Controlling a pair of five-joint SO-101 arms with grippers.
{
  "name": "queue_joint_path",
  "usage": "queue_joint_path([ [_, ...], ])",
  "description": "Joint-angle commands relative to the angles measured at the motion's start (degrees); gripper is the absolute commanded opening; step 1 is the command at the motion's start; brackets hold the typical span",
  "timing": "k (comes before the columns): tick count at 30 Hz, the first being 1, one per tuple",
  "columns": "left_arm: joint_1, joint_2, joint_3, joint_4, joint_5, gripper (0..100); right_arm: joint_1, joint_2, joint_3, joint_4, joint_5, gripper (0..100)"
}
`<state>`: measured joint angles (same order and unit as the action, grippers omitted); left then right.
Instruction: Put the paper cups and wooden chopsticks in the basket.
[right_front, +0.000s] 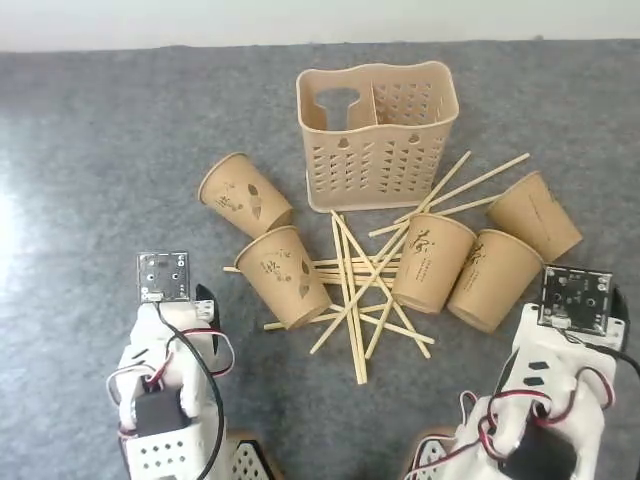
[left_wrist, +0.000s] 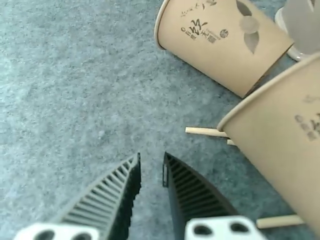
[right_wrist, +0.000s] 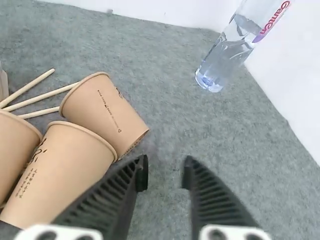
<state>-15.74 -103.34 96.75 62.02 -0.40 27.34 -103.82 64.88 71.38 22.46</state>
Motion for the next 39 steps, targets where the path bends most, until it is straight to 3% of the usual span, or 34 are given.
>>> queue_joint_path([
  [1,-0.3,-1.0,-0.2,-0.2,-0.5,7,0.7,0.7,-4.9,-1.2,0.4,15.0],
  [5,-0.3,-1.0,-0.2,-0.2,-0.5,7,0.4,7.7,-12.4,-1.5,-0.6,8.7],
  [10,0.0,-1.0,-0.2,-0.2,-0.5,7,0.0,24.6,-26.0,-0.5,-4.5,11.7],
  [21,0.1,-1.0,-0.2,-0.2,-0.5,7,-11.6,66.3,-55.3,15.0,-14.2,10.8],
  [25,-0.2,-1.0,-0.2,-0.2,-0.5,7,-11.9,80.3,-63.5,19.6,-15.1,10.8],
  [29,-0.1,-1.0,-0.2,-0.2,-0.5,7,-10.6,90.3,-69.2,19.4,-15.2,10.9],
  [39,-0.2,-1.0,-0.2,-0.2,-0.5,7,-16.6,110.7,-89.9,16.7,-14.9,10.9],
])
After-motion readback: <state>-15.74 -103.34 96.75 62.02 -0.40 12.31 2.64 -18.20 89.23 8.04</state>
